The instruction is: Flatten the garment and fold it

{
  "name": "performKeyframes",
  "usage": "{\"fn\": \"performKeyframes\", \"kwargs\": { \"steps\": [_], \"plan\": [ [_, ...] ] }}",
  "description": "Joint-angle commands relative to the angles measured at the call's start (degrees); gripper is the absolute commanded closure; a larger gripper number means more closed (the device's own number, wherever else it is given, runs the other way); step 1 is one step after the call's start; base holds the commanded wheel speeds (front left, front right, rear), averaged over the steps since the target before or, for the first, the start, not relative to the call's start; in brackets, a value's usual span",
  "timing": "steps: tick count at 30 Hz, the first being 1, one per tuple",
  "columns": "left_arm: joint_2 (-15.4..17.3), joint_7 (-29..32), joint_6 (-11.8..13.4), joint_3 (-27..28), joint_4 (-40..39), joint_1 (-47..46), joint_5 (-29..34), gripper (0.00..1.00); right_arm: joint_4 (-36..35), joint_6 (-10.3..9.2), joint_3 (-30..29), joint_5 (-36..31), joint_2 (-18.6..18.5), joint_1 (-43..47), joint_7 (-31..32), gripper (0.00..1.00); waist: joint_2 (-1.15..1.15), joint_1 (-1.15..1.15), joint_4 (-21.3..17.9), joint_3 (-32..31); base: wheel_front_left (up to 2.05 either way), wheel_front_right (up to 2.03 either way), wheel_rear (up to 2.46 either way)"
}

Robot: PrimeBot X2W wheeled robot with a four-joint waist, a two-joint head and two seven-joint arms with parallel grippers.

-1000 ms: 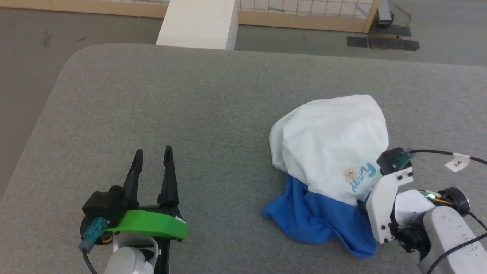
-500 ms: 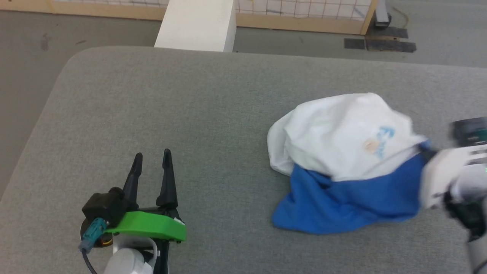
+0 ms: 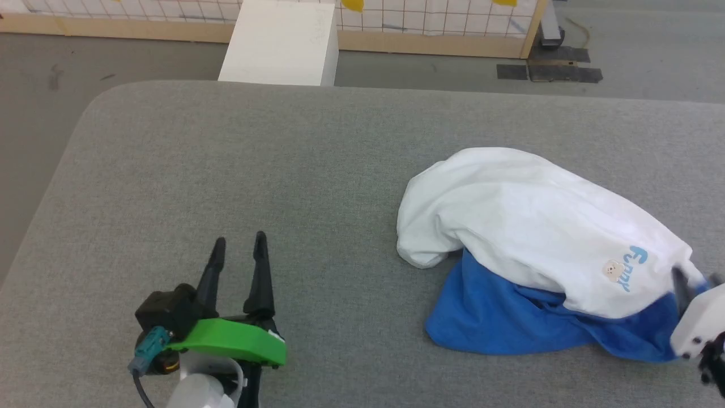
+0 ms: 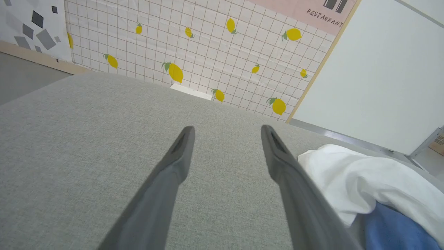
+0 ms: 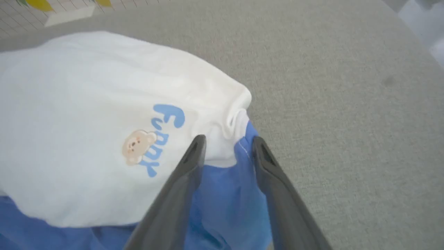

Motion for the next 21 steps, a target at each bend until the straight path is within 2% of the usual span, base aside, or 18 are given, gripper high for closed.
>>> {"fn": "performKeyframes", "kwargs": {
  "steps": [1,6,12,17,21],
  "plan": [
    [-0.2,-0.2,-0.3,-0.5,0.4,-0.9,-0.8,0.0,-1.5,-0.09,-0.6,0.6,0.2,-1.2,-2.9,0.0,0.0,0.0,-0.4,-0.5,0.0,0.0,0.0],
    [-0.2,1.2,-1.2,-4.8,1.9,-3.3,-3.9,0.0,-5.3,-0.09,-3.2,1.3,1.6,-1.5,-9.6,0.0,0.0,0.0,-0.9,-1.7,0.0,0.0,0.0],
    [-0.2,14.0,-2.8,-16.6,3.4,-12.0,-7.6,0.0,-8.3,-0.09,-3.4,0.5,2.1,0.2,-10.0,0.0,0.0,0.0,-1.6,-1.7,0.0,0.0,0.0],
    [-0.2,28.0,-0.4,-27.3,6.8,-19.3,-11.2,0.0,-8.1,-0.09,-2.4,1.3,2.2,0.5,-9.2,0.0,0.0,0.0,-3.8,-0.6,0.0,0.0,0.0],
    [-0.2,39.1,2.8,-34.8,10.2,-22.7,-12.2,0.0,-6.6,-0.09,-1.9,1.9,2.2,0.4,-9.6,0.0,0.0,0.0,-5.9,0.4,0.0,0.0,0.0]
  ]
}}
